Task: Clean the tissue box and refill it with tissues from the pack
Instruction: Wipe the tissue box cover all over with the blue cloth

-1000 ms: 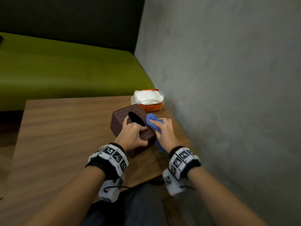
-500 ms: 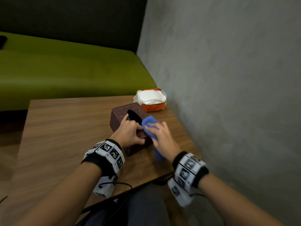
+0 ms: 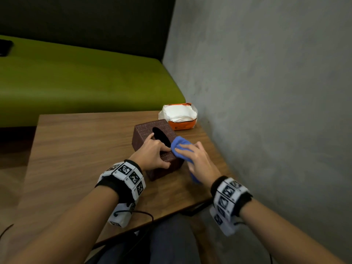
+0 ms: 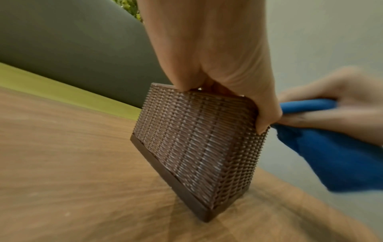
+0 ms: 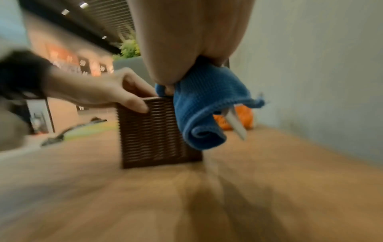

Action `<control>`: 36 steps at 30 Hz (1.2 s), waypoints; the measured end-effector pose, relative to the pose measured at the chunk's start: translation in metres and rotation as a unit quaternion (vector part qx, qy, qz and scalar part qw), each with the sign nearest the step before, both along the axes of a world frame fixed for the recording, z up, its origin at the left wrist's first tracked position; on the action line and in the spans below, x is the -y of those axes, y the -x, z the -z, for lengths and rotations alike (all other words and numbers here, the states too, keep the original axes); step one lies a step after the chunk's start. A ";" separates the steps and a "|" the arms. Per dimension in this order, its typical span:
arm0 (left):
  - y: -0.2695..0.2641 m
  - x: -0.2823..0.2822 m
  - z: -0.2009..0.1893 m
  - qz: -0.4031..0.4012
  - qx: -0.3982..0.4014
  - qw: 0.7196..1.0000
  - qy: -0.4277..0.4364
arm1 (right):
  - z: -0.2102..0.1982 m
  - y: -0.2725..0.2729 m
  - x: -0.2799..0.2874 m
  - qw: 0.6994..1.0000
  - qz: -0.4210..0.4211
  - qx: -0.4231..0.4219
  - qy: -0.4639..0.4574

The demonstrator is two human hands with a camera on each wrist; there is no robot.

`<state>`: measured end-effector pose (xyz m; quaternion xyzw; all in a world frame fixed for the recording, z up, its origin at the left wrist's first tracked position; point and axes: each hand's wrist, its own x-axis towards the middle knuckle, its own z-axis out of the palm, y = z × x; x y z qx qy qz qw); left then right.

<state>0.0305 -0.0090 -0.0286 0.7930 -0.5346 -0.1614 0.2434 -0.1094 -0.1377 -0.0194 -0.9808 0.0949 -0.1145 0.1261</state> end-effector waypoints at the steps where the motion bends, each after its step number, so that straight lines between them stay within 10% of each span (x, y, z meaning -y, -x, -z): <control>1: 0.001 0.000 0.000 -0.003 0.005 1.000 -0.002 | -0.002 -0.012 0.005 1.000 0.022 -0.007 -0.001; 18: -0.007 -0.009 -0.010 0.027 0.007 1.000 -0.012 | 0.002 -0.018 -0.022 0.999 0.042 0.006 -0.028; 25: -0.014 0.009 -0.049 0.082 0.110 0.958 -0.253 | -0.025 0.005 -0.019 0.995 0.039 0.041 -0.078; 29: 0.022 0.013 -0.021 -0.055 -0.011 0.995 -0.082 | -0.018 -0.018 -0.009 0.976 0.179 0.026 -0.118; 36: 0.020 0.004 0.008 -0.142 -0.039 0.981 0.130 | 0.004 0.000 -0.046 0.997 0.063 0.006 -0.049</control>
